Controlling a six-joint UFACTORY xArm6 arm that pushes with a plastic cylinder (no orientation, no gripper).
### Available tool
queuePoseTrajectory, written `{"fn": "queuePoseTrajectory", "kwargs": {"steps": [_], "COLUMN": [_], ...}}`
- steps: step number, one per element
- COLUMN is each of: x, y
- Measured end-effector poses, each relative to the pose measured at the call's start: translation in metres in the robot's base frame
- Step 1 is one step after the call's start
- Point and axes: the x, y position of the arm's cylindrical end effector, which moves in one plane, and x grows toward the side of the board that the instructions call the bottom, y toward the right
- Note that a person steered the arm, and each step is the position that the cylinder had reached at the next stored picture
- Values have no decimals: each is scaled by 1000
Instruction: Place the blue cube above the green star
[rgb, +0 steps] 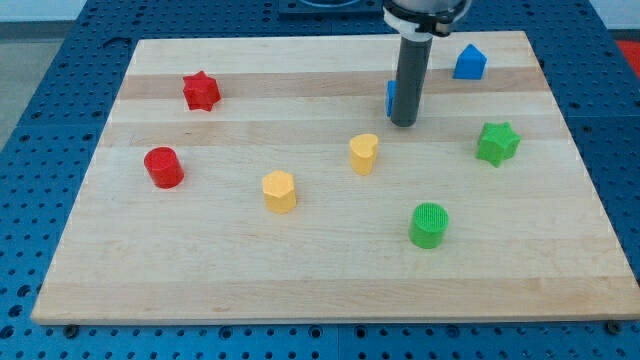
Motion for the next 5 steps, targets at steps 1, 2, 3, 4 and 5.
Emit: {"fn": "queuePoseTrajectory", "kwargs": {"steps": [1,2,3,4,5], "x": [-10,-10,-24,-31,-31], "y": [-26,-65,-60,-12,37]}}
